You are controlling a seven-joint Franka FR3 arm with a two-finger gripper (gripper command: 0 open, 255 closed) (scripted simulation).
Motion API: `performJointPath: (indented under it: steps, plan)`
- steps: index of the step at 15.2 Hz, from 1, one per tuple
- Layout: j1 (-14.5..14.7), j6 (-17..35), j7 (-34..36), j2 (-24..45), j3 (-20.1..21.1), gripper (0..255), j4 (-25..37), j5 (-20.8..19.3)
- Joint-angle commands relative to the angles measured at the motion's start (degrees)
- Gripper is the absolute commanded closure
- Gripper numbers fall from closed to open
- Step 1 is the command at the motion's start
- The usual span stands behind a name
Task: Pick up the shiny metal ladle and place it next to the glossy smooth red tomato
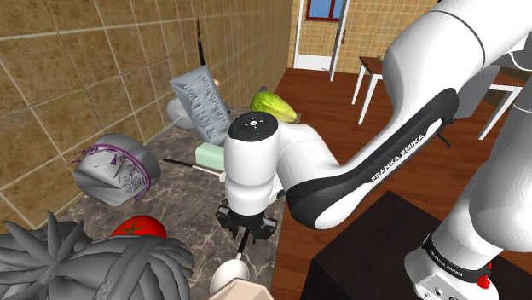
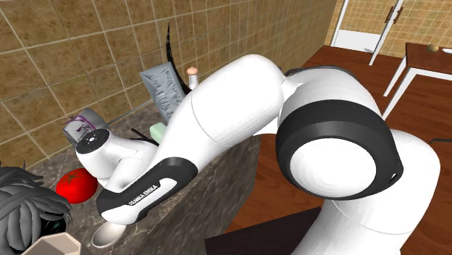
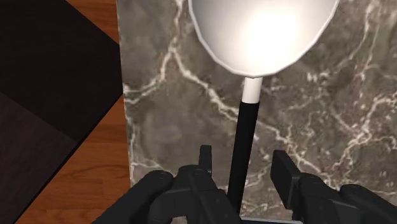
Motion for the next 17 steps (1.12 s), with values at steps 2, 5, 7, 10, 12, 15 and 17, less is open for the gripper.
performJointPath:
  steps: [2,5,7,10,12,15,17]
  plan:
    - [0.0,0.0,0.0,0.0,0.0,0,0.0,0.0]
    - [0.0,0.0,0.0,0.0,0.0,0,0.0,0.0]
    - [-0.9,-2.8,-2.9,-3.6,1.3,0,0.7,4.3]
    - [-1.2,-5.5,-5.3,-6.6,1.9,0,1.7,7.8]
    - [-1.2,-5.5,-5.3,-6.6,1.9,0,1.7,7.8]
    - [-1.2,-5.5,-5.3,-6.6,1.8,0,1.7,7.8]
    - [-1.2,-5.5,-5.3,-6.6,1.8,0,1.7,7.8]
